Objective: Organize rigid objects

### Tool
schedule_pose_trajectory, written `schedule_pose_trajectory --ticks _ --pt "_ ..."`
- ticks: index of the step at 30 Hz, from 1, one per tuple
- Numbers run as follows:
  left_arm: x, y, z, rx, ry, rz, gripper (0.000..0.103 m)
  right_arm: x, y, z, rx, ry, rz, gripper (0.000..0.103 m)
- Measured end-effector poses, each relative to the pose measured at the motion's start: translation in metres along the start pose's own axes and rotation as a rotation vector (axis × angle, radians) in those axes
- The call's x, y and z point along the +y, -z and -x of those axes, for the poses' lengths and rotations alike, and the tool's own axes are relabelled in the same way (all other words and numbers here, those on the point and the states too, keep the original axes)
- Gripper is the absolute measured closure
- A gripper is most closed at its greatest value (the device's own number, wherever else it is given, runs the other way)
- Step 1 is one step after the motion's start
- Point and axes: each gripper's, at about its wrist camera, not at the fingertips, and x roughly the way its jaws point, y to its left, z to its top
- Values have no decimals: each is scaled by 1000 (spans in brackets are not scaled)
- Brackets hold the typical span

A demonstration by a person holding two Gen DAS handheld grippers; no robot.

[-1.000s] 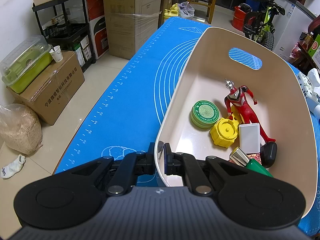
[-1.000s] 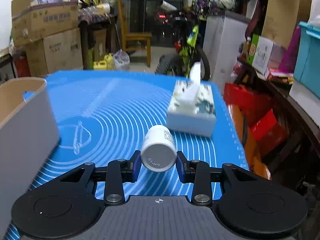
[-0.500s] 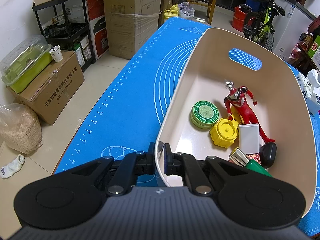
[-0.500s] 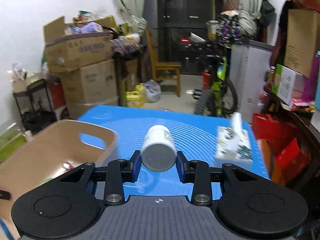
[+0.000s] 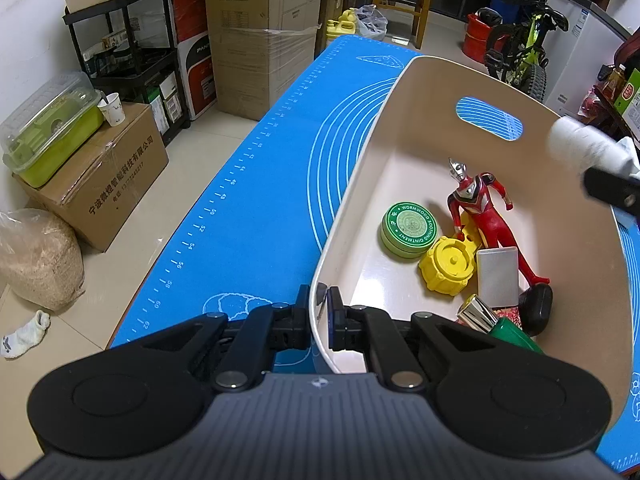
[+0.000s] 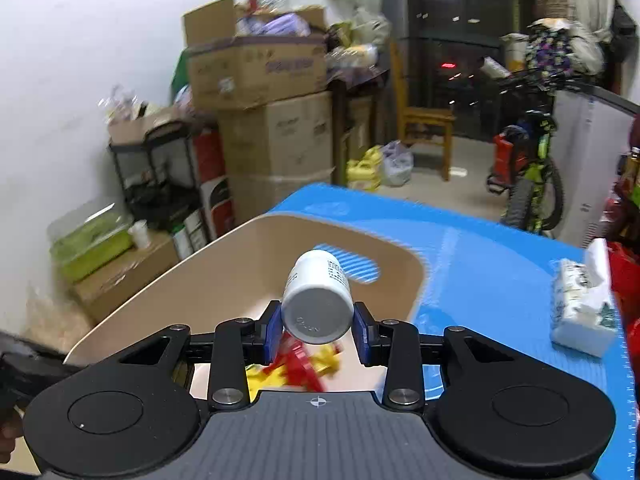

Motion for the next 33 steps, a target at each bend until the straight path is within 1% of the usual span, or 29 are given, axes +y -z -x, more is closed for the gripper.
schedule_pose_trajectory --ticks 6,10,12,14,16,18,20,21,22,23,24,25,27,28,30,33 --pt "0 0 0 0 0 -1 94 25 12 -15 84 -23 54 60" --pt "0 0 0 0 0 1 94 32 22 -26 148 -29 59 60" --pt "0 0 0 -1 0 0 94 30 30 -26 157 -35 58 59" --pt "0 -1 0 0 -1 0 94 33 34 -25 152 -12 89 59" --pt "0 0 0 0 -1 -1 94 29 34 -25 161 -10 77 57" --pt "0 -1 1 1 -1 -1 92 26 33 -20 147 -9 59 52" --pt "-1 -1 2 -4 0 -5 90 22 31 -12 129 -8 39 52" --pt "-2 -1 3 -7 -3 -8 81 20 31 -8 120 -1 31 49" --pt "-2 -1 5 -12 -5 -9 71 18 30 -4 108 11 21 45" --pt "-3 -1 7 -21 -3 -7 47 13 29 3 90 21 12 32" --pt "-3 -1 11 -38 2 1 33 10 31 10 63 27 5 28" --pt "-3 -2 17 -61 5 8 30 8 32 19 39 26 3 28" --pt "-6 -3 26 -90 11 6 29 4 33 31 29 64 -6 16" --pt "-10 -3 29 -96 10 1 28 0 34 38 24 68 -20 14" --pt "-15 -4 36 -107 3 -7 27 -5 34 50 16 68 -49 11" --pt "-23 -4 50 -125 0 -16 27 -13 35 68 15 91 -76 8"
